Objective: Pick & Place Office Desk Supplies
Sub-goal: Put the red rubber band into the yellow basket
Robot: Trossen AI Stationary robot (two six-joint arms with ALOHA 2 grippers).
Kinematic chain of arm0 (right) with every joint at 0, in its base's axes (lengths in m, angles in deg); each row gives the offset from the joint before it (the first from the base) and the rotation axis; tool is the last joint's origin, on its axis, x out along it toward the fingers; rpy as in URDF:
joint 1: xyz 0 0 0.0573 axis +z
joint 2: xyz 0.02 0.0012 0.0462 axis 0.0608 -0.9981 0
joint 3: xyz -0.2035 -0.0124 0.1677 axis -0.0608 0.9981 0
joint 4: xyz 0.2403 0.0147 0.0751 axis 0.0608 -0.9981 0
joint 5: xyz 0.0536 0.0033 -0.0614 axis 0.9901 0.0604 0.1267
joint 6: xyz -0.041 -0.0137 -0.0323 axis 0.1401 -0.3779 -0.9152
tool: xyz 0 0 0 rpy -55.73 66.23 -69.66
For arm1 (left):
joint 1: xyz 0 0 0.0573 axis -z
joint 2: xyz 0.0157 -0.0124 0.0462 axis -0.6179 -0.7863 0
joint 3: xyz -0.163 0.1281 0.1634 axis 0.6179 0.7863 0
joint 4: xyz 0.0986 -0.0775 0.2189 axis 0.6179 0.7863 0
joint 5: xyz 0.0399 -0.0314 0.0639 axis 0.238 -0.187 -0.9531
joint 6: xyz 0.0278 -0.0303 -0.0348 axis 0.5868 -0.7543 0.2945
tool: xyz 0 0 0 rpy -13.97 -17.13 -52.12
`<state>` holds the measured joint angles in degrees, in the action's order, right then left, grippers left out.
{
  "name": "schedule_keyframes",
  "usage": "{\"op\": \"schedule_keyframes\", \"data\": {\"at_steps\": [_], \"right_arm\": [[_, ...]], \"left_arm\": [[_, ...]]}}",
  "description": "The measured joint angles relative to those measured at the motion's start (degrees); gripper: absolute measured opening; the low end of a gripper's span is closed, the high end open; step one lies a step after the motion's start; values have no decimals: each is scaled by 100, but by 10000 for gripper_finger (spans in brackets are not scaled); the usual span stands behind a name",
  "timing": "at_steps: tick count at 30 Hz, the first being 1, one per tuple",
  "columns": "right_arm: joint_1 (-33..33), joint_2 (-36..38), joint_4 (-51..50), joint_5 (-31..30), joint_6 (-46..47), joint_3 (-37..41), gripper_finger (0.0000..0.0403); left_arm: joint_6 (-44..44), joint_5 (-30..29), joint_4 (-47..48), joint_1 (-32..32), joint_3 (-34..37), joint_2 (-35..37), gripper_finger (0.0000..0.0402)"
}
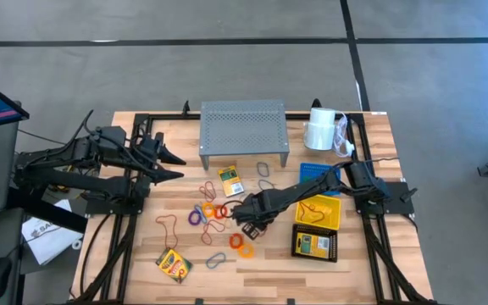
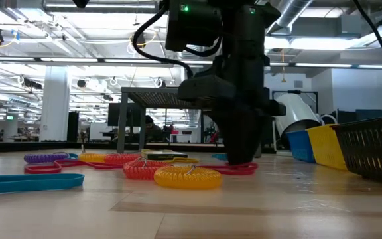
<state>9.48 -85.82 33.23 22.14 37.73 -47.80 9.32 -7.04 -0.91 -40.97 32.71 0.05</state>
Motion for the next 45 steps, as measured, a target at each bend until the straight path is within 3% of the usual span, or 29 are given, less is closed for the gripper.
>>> {"op": "schedule_keyframes", "data": {"at_steps": [3,5,13,25,38,45], "right_arm": [[50,-7,12,-190,-160,2,21],[58,-11,34,-231,-205,-7,9],[52,-13,-146,-204,-251,-292,2],[249,1101,-629,-479,17,-360,0],[550,2251,-2440,-1121,787,-363,0],[660,2584,-3408,-1137,805,-167,0]], "left_arm": [[0,0,0,0,0,0,173],[0,-2,-3,0,0,2,173],[-2,-31,-4,0,0,2,173],[-3,-29,-50,0,0,0,173],[-41,-26,-87,0,0,0,173],[-42,-26,-94,0,0,0,173]]}}
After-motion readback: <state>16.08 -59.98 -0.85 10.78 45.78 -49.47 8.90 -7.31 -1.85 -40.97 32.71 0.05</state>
